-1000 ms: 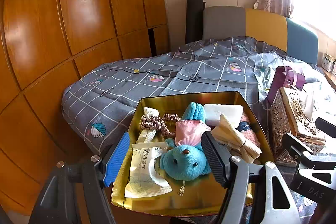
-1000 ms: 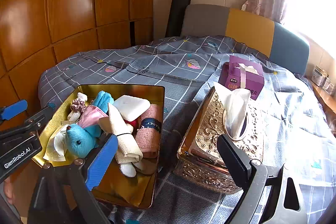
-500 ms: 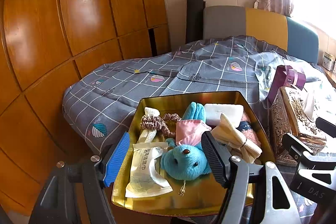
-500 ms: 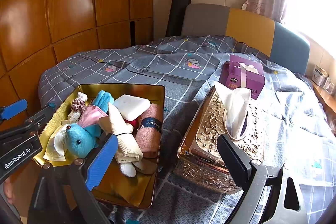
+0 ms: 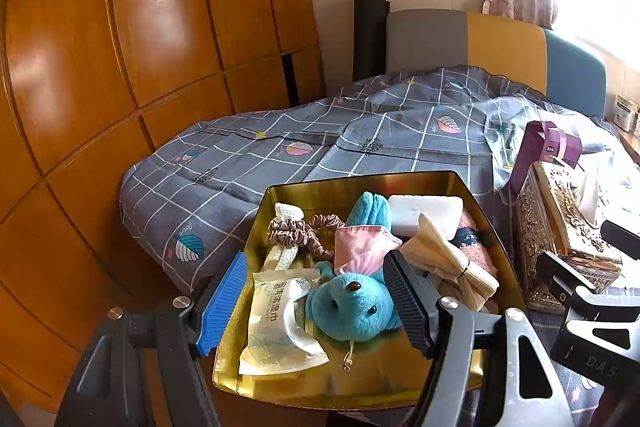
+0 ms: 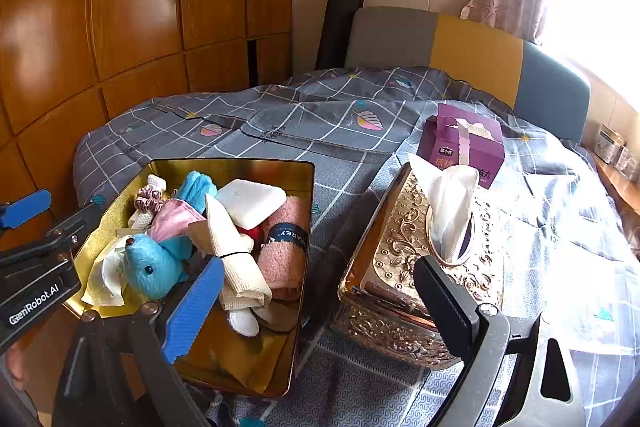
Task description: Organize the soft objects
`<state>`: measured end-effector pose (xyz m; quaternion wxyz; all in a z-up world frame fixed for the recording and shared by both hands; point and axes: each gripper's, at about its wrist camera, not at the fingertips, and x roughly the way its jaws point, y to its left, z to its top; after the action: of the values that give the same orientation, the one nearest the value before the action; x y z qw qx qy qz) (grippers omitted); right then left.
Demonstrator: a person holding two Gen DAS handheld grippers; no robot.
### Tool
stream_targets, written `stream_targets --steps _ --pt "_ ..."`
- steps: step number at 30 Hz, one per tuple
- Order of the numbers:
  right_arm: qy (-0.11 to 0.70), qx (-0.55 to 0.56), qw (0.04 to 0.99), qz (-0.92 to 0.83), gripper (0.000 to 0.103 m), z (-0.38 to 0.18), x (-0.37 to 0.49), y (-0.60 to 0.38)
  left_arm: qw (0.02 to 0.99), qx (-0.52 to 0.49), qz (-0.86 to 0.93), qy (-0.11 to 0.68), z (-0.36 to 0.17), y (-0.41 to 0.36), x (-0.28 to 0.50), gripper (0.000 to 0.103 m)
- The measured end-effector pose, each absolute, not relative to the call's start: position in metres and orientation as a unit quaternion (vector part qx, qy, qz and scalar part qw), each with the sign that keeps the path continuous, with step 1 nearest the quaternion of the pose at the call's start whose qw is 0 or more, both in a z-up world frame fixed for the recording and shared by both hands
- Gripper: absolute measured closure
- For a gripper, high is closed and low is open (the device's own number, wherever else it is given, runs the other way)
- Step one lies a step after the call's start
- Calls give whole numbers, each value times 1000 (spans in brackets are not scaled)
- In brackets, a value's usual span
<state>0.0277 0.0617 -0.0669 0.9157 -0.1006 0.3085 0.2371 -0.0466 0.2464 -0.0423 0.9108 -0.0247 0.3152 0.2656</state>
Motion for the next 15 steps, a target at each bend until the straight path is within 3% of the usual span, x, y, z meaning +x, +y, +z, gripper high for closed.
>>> stream_targets --steps 15 --pt "309 -101 916 237 7 -68 27 62 911 -49 261 316 -43 252 -49 32"
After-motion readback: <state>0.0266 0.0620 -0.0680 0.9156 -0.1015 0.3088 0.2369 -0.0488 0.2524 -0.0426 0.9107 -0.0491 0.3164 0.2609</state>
